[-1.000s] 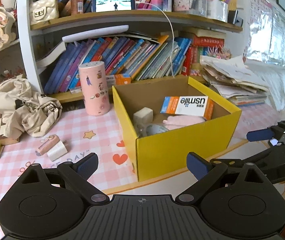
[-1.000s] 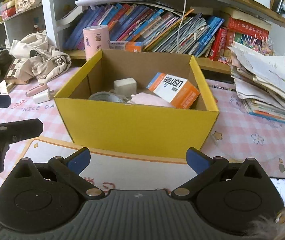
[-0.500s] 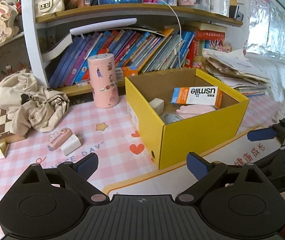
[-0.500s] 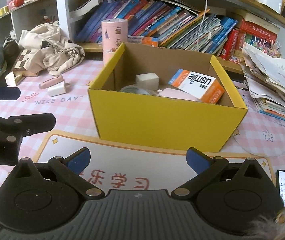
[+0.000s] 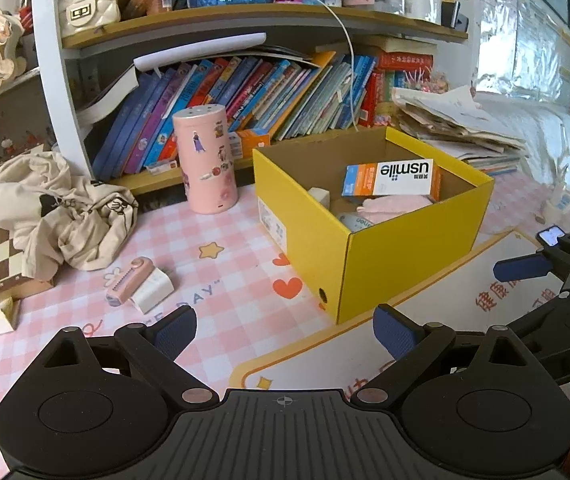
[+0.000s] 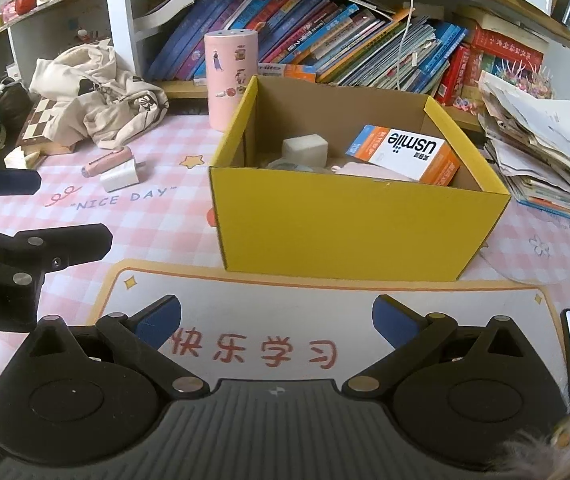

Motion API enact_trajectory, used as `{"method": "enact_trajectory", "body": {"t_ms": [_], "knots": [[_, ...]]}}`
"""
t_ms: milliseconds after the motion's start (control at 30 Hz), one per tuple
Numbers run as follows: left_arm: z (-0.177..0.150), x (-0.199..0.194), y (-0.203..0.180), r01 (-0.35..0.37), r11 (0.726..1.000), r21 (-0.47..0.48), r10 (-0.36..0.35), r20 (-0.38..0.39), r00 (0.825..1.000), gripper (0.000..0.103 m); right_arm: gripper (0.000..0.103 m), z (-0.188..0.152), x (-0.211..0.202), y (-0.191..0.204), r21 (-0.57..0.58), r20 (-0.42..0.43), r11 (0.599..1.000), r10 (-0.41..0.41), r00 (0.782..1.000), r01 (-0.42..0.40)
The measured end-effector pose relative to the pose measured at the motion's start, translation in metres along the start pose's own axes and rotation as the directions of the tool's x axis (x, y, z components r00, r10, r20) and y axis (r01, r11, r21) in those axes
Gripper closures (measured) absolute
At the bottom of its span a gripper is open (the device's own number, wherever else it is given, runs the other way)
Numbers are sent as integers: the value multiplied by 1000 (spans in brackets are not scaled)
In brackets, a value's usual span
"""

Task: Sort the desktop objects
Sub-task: 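Move both tools toward the pink stick and white plug block on the desk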

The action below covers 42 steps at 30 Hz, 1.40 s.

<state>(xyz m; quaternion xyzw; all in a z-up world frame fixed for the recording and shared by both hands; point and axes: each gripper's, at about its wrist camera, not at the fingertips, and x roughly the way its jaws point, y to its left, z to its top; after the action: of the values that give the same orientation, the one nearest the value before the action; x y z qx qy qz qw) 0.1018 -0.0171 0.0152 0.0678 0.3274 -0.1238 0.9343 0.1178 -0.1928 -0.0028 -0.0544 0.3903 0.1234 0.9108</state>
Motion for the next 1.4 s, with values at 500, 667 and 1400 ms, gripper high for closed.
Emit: {"method": "enact_trajectory", "body": {"t_ms": [500, 667, 1400], "knots": [[-18, -16, 53, -24, 1000, 0, 24, 1, 1000, 6, 0, 6, 12, 59, -8, -1, 1000, 23, 1000, -23], [-23, -20, 72, -43, 999, -22, 43, 9, 999, 6, 0, 13, 18, 79, -40, 4, 998, 38, 999, -38], [-18, -13, 149, -111, 981, -161, 125, 80, 989, 6, 0, 69, 52, 140, -271, 54, 955, 136, 989, -117]]}}
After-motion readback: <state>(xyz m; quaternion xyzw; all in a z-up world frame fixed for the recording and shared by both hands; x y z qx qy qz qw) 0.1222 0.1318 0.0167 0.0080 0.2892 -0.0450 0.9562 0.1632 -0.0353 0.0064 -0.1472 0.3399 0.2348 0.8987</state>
